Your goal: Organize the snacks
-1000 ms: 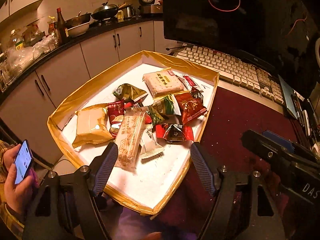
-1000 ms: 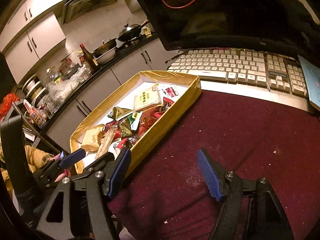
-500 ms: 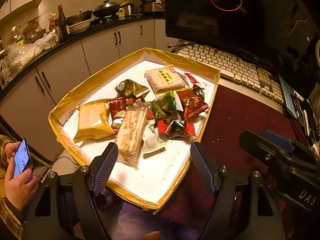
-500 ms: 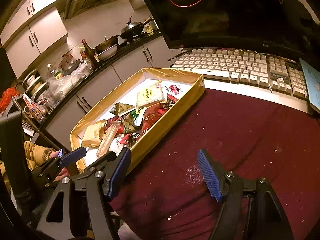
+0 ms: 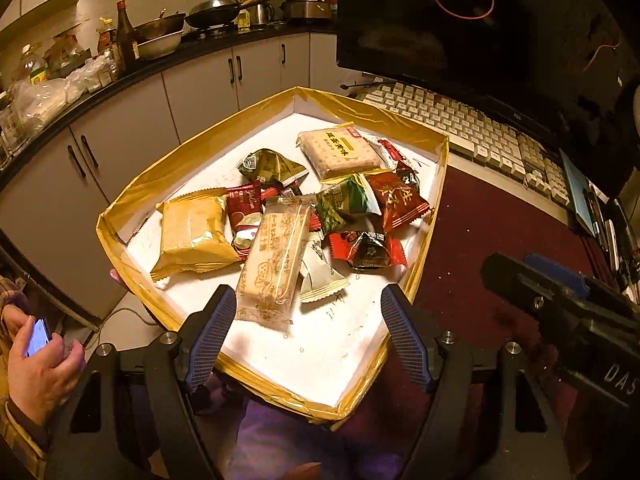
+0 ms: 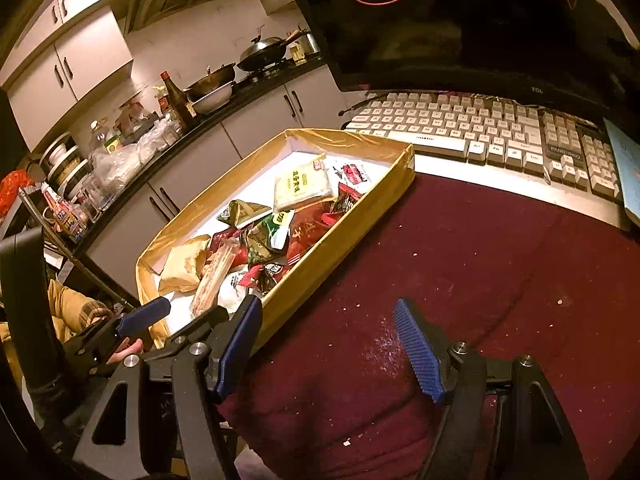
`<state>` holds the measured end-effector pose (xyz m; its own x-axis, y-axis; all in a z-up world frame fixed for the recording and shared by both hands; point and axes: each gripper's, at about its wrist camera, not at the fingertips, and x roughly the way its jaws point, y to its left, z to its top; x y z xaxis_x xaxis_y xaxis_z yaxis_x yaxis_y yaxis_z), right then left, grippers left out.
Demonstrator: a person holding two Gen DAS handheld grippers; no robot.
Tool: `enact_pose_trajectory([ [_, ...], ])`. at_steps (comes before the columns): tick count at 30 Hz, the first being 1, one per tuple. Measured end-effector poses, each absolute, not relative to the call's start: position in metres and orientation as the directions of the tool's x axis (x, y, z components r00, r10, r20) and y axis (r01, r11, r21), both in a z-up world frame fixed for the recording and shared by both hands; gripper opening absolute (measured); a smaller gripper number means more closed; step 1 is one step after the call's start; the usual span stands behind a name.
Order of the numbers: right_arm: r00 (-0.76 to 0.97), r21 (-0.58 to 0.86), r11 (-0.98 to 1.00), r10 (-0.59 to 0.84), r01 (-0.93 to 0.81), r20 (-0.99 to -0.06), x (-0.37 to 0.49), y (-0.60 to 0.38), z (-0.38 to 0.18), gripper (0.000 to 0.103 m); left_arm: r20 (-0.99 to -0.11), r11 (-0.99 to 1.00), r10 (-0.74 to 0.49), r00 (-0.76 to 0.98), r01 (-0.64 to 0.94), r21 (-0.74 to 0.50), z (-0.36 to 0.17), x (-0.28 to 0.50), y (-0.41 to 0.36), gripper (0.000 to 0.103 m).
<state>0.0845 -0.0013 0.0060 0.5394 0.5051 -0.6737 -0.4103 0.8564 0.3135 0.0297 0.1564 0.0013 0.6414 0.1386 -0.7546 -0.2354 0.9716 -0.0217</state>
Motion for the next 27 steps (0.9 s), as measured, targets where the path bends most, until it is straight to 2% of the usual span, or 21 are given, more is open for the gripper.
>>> enact_pose_trajectory([
  [27, 0.537, 0.317, 0.852, 0.513, -0.418, -0.67, 0.0841, 0.0064, 0.0103, 0.071, -0.763, 0.971, 0.13, 0.634, -0.236, -0.03, -0.0019, 0.0282, 0.1625, 0.075],
])
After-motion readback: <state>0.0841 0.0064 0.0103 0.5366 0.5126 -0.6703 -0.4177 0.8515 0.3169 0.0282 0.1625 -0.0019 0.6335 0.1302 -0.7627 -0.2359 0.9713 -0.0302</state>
